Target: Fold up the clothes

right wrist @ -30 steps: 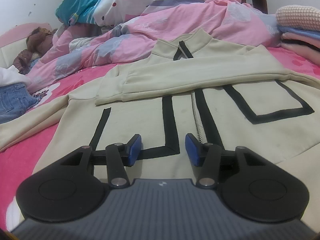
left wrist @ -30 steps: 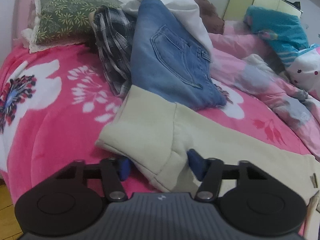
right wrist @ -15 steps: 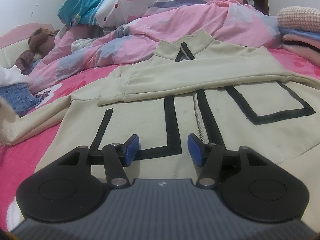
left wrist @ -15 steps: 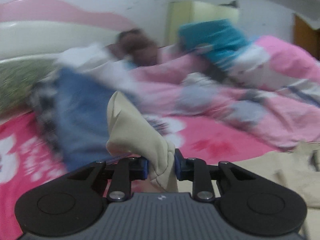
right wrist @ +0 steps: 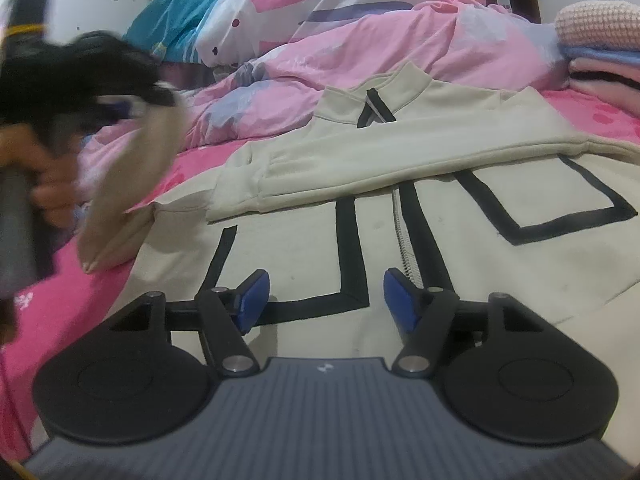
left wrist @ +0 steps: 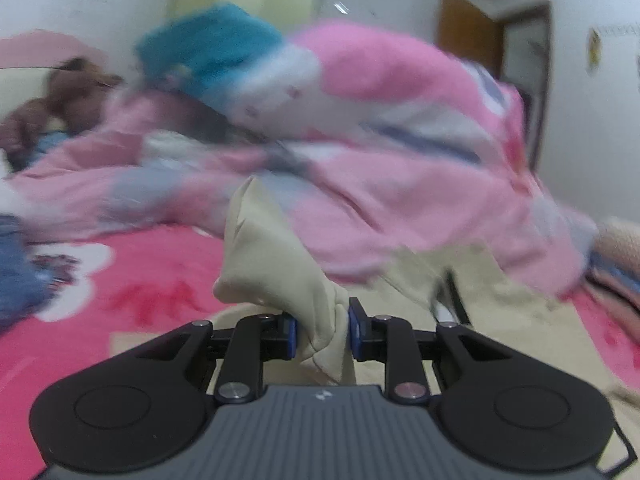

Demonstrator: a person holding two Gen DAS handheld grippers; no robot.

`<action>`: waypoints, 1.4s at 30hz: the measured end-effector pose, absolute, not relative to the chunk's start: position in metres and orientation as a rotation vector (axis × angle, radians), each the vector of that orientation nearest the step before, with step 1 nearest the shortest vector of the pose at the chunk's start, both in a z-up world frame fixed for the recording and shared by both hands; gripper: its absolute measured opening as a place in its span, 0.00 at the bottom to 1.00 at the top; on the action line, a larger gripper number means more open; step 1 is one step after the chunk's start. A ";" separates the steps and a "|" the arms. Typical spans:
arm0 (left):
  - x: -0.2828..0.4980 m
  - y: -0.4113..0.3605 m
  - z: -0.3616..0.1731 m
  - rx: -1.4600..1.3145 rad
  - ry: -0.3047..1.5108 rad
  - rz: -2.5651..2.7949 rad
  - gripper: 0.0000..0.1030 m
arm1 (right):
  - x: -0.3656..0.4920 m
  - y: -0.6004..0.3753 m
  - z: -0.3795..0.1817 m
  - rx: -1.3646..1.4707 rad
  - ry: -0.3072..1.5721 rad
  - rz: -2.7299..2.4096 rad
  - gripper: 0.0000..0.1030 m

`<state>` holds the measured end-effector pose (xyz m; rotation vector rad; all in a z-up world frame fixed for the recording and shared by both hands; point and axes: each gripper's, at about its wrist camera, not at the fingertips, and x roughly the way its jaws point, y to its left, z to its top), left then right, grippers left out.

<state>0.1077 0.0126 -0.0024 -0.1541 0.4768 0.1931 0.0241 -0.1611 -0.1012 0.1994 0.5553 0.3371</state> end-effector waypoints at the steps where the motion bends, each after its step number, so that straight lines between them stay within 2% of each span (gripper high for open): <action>1: 0.116 0.005 -0.008 -0.149 0.505 0.171 0.24 | 0.024 -0.162 -0.101 0.203 0.555 0.340 0.62; 4: 0.134 -0.005 -0.028 -0.153 0.621 0.119 0.27 | 0.024 -0.163 -0.101 0.215 0.556 0.348 0.63; 6: 0.136 -0.006 -0.037 -0.182 0.676 0.086 0.33 | 0.025 -0.165 -0.102 0.221 0.557 0.355 0.64; 8: 0.132 -0.003 -0.042 -0.207 0.693 0.058 0.50 | 0.025 -0.165 -0.102 0.224 0.558 0.362 0.66; 11: 0.121 0.001 -0.038 -0.233 0.677 0.034 0.64 | 0.027 -0.165 -0.102 0.224 0.562 0.373 0.68; 17: 0.092 0.031 -0.024 -0.312 0.632 0.028 0.69 | 0.031 -0.170 -0.101 0.253 0.576 0.391 0.70; 26: 0.059 0.102 -0.031 -0.388 0.621 0.154 0.69 | 0.050 -0.184 -0.079 0.394 0.708 0.427 0.71; 34: 0.052 0.153 -0.046 -0.474 0.619 0.228 0.69 | 0.110 -0.189 -0.041 0.470 0.654 0.440 0.70; 36: 0.053 0.158 -0.051 -0.486 0.626 0.241 0.69 | 0.137 -0.189 -0.047 0.545 0.679 0.455 0.68; 38: 0.054 0.162 -0.057 -0.496 0.638 0.252 0.69 | 0.159 -0.189 -0.057 0.611 0.710 0.452 0.59; 42: 0.057 0.165 -0.066 -0.495 0.658 0.263 0.69 | 0.189 -0.180 -0.082 0.664 0.788 0.440 0.52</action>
